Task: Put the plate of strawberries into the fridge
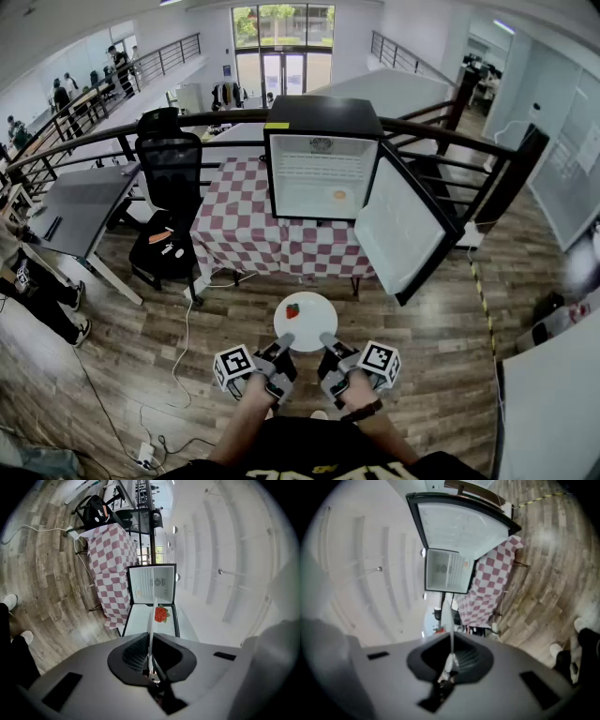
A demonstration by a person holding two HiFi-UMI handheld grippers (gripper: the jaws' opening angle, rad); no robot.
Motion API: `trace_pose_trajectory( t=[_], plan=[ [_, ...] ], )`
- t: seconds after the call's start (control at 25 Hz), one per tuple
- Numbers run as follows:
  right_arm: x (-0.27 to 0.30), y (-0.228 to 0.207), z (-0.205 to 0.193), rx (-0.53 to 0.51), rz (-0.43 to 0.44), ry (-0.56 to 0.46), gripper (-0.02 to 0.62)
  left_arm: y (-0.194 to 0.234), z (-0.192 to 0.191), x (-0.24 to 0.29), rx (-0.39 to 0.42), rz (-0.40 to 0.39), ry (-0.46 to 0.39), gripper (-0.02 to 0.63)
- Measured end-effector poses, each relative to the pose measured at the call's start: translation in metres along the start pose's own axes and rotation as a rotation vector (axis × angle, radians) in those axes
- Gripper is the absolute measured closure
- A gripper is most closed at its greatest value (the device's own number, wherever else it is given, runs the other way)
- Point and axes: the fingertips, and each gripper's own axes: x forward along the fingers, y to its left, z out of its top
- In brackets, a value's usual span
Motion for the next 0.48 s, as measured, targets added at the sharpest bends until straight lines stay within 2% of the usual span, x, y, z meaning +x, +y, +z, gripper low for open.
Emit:
trace_pose_trajectory(
  t=[0.2,0.48],
  plan=[
    [-0.022,-0.002,0.003,-0.008,0.017,0.006,0.566,-0.002,-0.021,0.001,0.004,-0.014,-0.003,0.566],
    [-0.056,-0.028,0.004,0.031,0.01,0.012,0.566,0.017,-0.059,-0.001,0.0,0.009,-0.003,0.566]
  ],
)
